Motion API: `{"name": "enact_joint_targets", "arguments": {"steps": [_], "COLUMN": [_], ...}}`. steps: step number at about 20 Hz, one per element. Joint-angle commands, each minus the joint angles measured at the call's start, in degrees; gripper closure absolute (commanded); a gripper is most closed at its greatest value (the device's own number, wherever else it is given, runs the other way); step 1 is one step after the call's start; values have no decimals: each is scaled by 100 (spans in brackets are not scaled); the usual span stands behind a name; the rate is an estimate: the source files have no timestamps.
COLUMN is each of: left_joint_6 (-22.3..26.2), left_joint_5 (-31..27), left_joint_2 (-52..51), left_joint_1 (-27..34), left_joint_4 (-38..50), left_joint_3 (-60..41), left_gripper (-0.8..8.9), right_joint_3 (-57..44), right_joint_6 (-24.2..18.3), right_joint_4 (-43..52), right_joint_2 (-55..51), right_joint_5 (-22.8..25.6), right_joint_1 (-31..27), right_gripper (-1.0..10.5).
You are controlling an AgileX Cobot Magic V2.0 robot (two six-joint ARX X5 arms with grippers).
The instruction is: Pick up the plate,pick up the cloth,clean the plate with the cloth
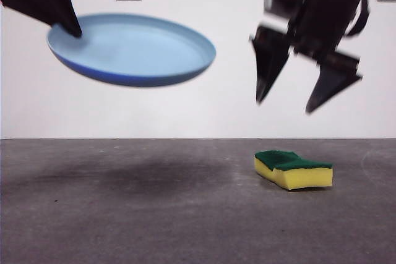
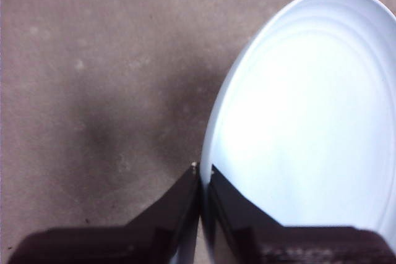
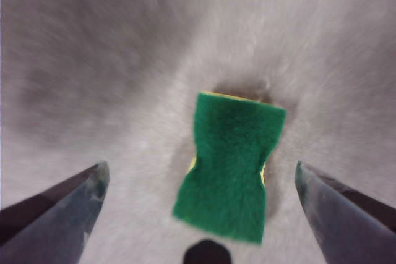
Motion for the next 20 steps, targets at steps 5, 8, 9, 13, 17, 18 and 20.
{"name": "enact_joint_targets", "arguments": {"steps": [5,8,9,13,17,18,20], "left_joint_6": [153,153,155,153,157,173,173], "left_joint_5": [0,2,2,2,0,0,-2], "left_joint_2": [-413,-415,-415,-415,-415,-415,-415], "left_joint_1": [-22,-22,-22,-22,-22,-22,-22], "left_joint_4": [-284,-393,-398,-396,-400,-409,-415], "left_joint_3": [-48,-48,-48,-48,-48,-48,-48], "left_gripper": [821,821,821,821,821,821,821], "right_joint_3": [4,4,4,4,4,4,4], "right_joint_6": [-142,-173,-173,-173,-170,-170,-170], "right_joint_4": [249,260,275,275,269,269,251], "right_joint_2": [835,1047,1097,1274,1390,1390,1390], "right_joint_5": [153,181,184,177,173,188,188], "right_joint_1": [9,7,7,7,9,9,9], "right_gripper": [447,447,447,482,604,669,819]}}
